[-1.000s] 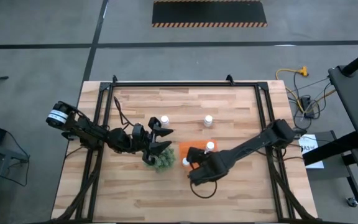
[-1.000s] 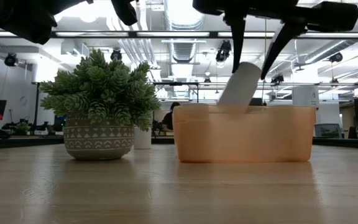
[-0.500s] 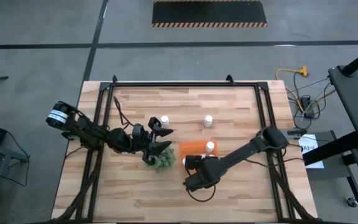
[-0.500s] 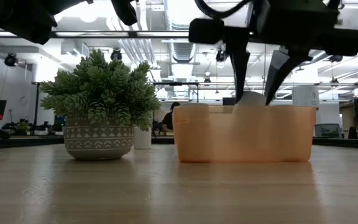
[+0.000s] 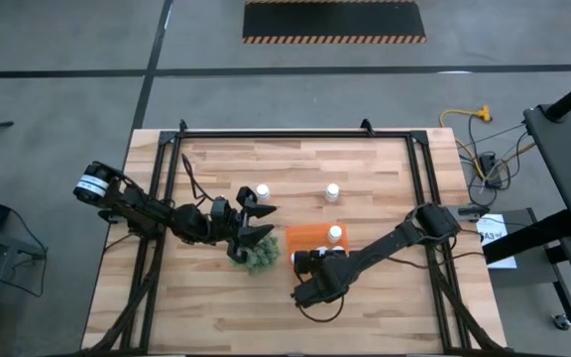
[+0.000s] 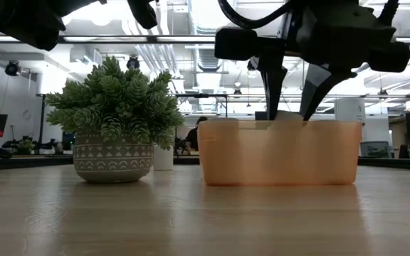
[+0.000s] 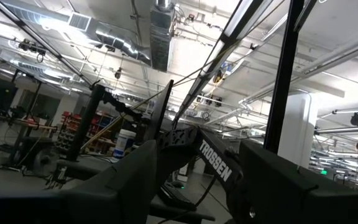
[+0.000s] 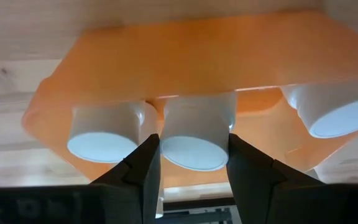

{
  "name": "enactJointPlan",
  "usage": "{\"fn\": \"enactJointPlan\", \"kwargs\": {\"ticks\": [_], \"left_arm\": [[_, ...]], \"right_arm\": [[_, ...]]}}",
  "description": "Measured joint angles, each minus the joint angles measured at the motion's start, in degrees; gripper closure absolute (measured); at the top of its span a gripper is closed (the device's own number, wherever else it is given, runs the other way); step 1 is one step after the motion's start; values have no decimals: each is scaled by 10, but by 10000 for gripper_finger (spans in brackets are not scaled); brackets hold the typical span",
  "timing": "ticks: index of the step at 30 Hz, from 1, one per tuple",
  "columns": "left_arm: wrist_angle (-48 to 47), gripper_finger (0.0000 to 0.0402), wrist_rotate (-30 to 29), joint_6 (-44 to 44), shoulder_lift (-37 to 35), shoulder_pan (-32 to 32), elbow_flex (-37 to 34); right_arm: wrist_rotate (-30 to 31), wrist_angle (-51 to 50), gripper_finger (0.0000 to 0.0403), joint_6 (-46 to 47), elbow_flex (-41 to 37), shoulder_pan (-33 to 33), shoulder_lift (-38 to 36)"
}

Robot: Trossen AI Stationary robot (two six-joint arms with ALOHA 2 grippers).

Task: Pick and place pill bottles into a basket
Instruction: Put the white pill bottle into the orange bin

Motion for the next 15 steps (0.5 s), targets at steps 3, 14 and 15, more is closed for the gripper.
{"fn": "enactJointPlan", "kwargs": {"ticks": [3, 14, 15], "left_arm": [[0, 190, 0, 0, 0, 0, 0], [0, 190, 0, 0, 0, 0, 0], [0, 190, 0, 0, 0, 0, 0]], "right_arm": [[1, 0, 265, -2, 0, 0, 0], [1, 0, 221, -10, 0, 2, 0], [1, 0, 221, -10, 0, 2, 0]]}}
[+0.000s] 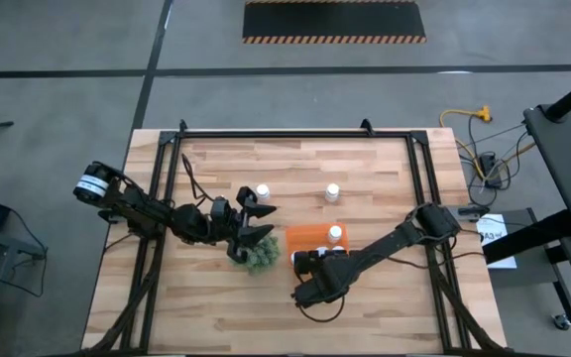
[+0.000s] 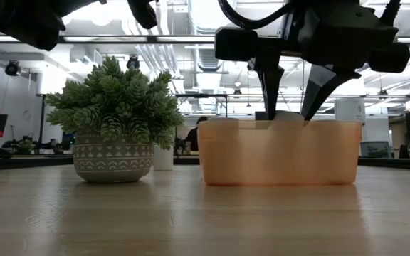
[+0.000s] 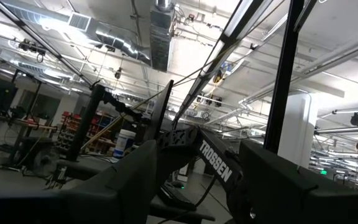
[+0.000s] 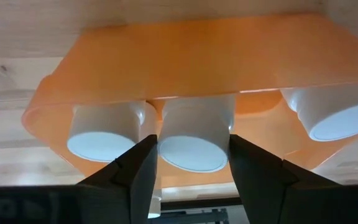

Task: Pick and place pill bottles into a basket
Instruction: Put the white pill bottle into the orange bin

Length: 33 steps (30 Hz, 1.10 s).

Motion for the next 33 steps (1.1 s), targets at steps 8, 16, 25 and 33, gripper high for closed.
{"fn": "enactJointPlan", "kwargs": {"ticks": [8, 16, 25, 33], "left_arm": [[0, 190, 0, 0, 0, 0, 0], [0, 190, 0, 0, 0, 0, 0], [0, 190, 0, 0, 0, 0, 0], [0, 190, 0, 0, 0, 0, 0]], "right_arm": [[0, 0, 217, -1, 0, 0, 0], [7, 1, 216, 1, 0, 0, 0], [60, -3, 216, 34, 0, 0, -2], [85, -11, 216, 104, 0, 0, -11]]}}
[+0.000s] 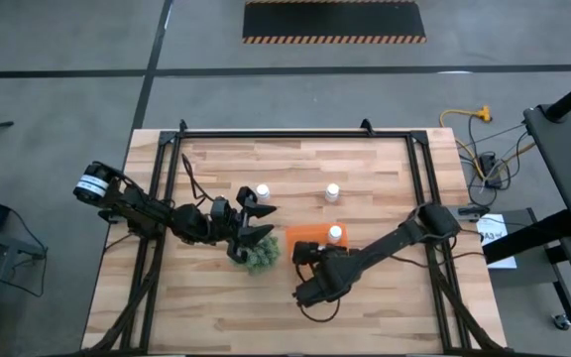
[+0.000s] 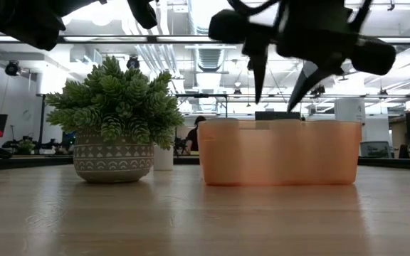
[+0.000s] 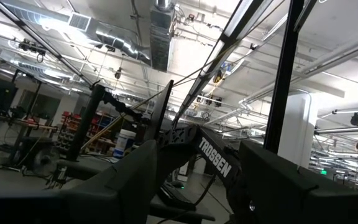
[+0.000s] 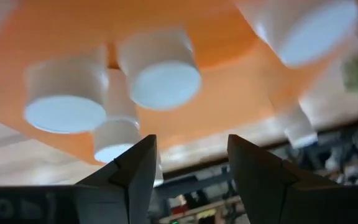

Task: Pick and place pill bottles into a basket
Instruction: Put the white pill bottle into the orange bin

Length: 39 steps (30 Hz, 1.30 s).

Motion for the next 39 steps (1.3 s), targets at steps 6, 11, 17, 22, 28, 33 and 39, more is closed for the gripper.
{"fn": "enactJointPlan", "kwargs": {"ticks": [6, 11, 17, 22, 28, 33, 39], "left_arm": [[0, 190, 0, 0, 0, 0, 0], [0, 190, 0, 0, 0, 0, 0], [0, 190, 0, 0, 0, 0, 0], [0, 190, 0, 0, 0, 0, 0], [0, 190, 0, 0, 0, 0, 0], [0, 190, 0, 2, 0, 1, 0], [0, 190, 0, 2, 0, 6, 0]], "right_arm": [[-13, -1, 216, 169, 0, -14, -54], [-38, 59, 221, 316, -28, -37, -157], [-41, 319, 230, 443, -172, -74, -335], [-41, 598, 238, 479, -360, -107, -478], [-46, 918, 239, 439, -571, -125, -566], [-63, 986, 241, 425, -628, -124, -584], [-70, 986, 243, 458, -642, -129, -579]]}}
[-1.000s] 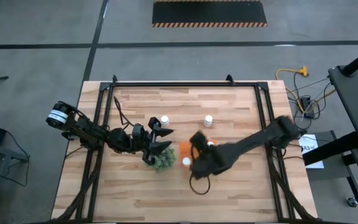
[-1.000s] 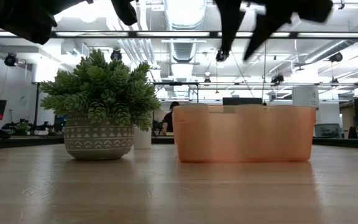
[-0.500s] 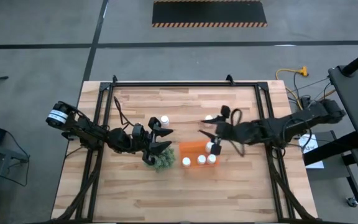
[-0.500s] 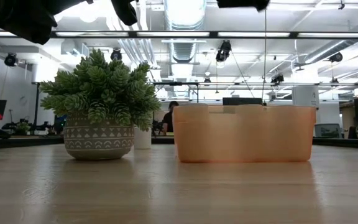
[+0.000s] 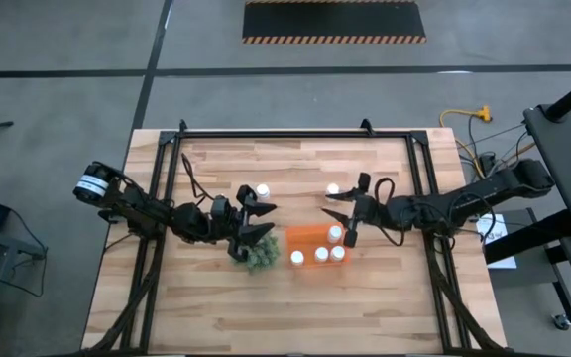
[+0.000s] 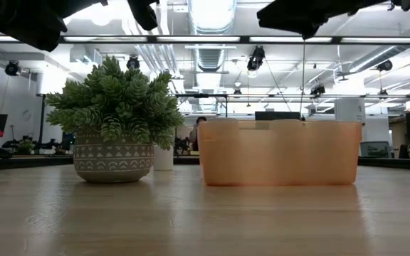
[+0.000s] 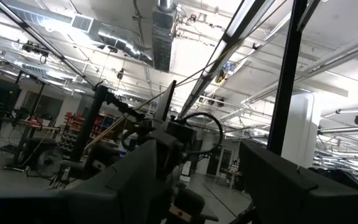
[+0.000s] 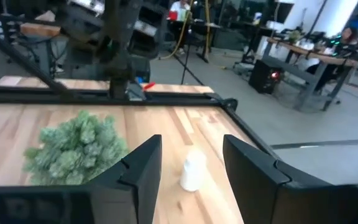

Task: Pick and place pill bottles into a basket
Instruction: Put the white pill bottle into the orange bin

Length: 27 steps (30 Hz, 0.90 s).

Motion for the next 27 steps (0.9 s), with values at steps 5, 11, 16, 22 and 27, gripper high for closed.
{"fn": "enactJointPlan", "kwargs": {"ticks": [5, 11, 16, 22, 27], "left_arm": [[0, 190, 0, 0, 0, 0, 0], [0, 190, -1, 5, 0, 4, 0], [0, 190, -2, 0, -2, 15, 0], [-6, 190, 1, -46, -18, 35, -19], [-20, 190, 6, -47, -48, 64, -45]], "right_arm": [[-20, 12, 247, 12, -28, -15, 1], [-22, 49, 242, -2, -70, -30, -4], [-21, 48, 232, 3, -95, -53, -18], [-25, 48, 215, 47, -131, -92, -38], [-101, 75, 192, 78, -155, -146, -47]]}}
